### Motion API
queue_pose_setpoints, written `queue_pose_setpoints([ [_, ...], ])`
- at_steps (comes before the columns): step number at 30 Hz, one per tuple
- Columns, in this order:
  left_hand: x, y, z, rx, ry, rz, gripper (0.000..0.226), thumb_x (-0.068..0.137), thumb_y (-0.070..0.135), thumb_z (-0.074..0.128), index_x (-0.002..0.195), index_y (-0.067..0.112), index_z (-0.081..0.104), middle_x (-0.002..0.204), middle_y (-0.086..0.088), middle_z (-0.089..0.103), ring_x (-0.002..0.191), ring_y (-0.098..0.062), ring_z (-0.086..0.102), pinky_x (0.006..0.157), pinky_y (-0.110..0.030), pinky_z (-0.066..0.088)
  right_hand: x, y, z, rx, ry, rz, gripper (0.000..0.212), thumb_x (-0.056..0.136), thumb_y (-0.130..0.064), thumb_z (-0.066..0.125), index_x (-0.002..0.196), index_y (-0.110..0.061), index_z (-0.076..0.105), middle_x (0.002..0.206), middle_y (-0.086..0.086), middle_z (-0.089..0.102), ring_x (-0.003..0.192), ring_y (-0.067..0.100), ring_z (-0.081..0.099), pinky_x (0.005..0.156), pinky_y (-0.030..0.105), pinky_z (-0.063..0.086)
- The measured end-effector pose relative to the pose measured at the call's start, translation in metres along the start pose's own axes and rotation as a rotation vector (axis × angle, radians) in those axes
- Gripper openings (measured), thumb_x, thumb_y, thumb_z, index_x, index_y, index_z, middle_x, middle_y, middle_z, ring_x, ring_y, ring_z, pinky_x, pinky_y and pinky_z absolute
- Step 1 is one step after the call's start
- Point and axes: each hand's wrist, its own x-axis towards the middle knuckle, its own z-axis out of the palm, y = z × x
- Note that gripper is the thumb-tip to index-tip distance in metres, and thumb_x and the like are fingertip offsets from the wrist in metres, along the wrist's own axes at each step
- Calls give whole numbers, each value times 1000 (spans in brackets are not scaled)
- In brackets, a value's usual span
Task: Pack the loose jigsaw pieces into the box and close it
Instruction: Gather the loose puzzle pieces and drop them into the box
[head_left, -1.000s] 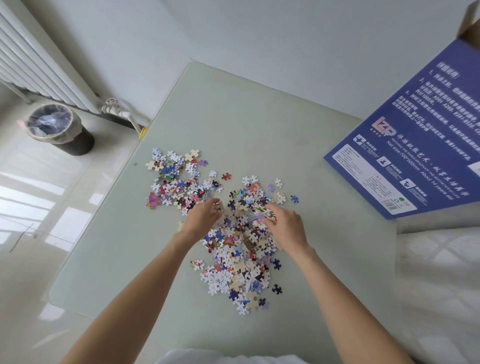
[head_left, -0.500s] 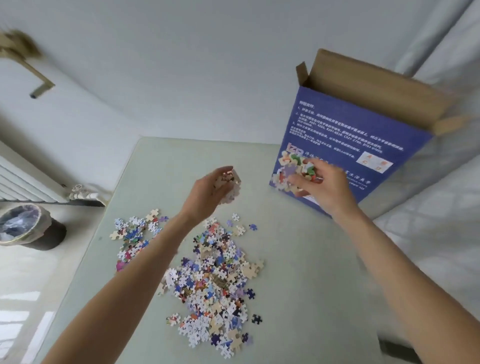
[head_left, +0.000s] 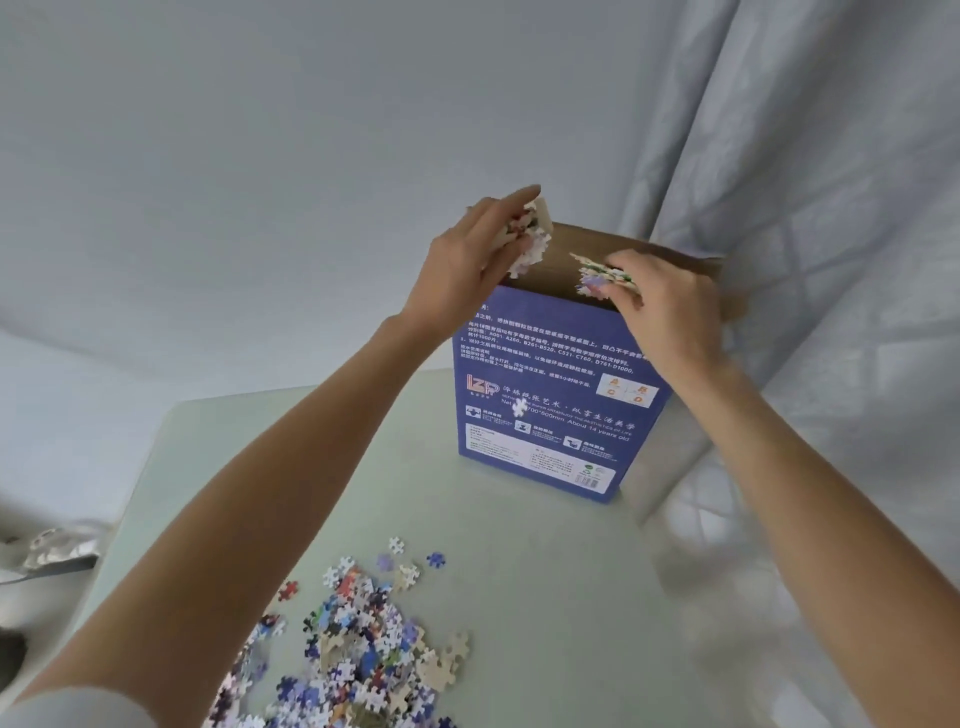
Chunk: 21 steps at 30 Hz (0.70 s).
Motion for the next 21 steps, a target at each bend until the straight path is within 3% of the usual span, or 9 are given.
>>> queue_pose_setpoints([
  [3,12,-10,22,120,-102,280,35,95,16,49,129,10,45,106,-11,61,87,-19,59,65,-28,49,1,7,5,-39,-100,26,22,85,-25,68,98,-8,65,82,11,71,71,32,67,55,33,48],
  [5,15,-17,35,167,-185,364,34,94,16,49,127,10,44,105,-11,62,83,-21,62,62,-27,49,6,10,4,-51,-172,64,23,85,-30,68,97,-11,64,80,11,70,72,35,66,57,35,47],
  [11,16,-33,50,73,-358,195,27,90,17,56,115,8,59,100,-8,66,82,-22,62,67,-26,46,14,17,2,-90,-326,76,28,90,-38,57,82,-11,58,78,6,65,72,31,61,56,30,36],
  [13,22,-36,48,43,-451,92,25,92,24,54,113,12,61,97,-4,68,82,-21,63,71,-31,50,13,19,3,-71,-336,91,25,89,-36,58,88,-12,61,83,5,67,78,29,63,59,30,39],
  [16,26,-39,46,78,-575,29,26,96,28,46,109,15,64,98,3,69,86,-15,62,74,-27,46,15,20,2,5,-325,122,21,88,-33,61,103,-20,65,92,-2,71,84,20,66,64,27,43],
  [21,15,-41,45,81,-466,113,24,95,24,47,106,14,66,102,1,66,93,-14,59,77,-26,46,12,16,6,58,-284,116,9,87,-25,64,95,-22,68,87,-5,72,79,16,67,66,33,55],
])
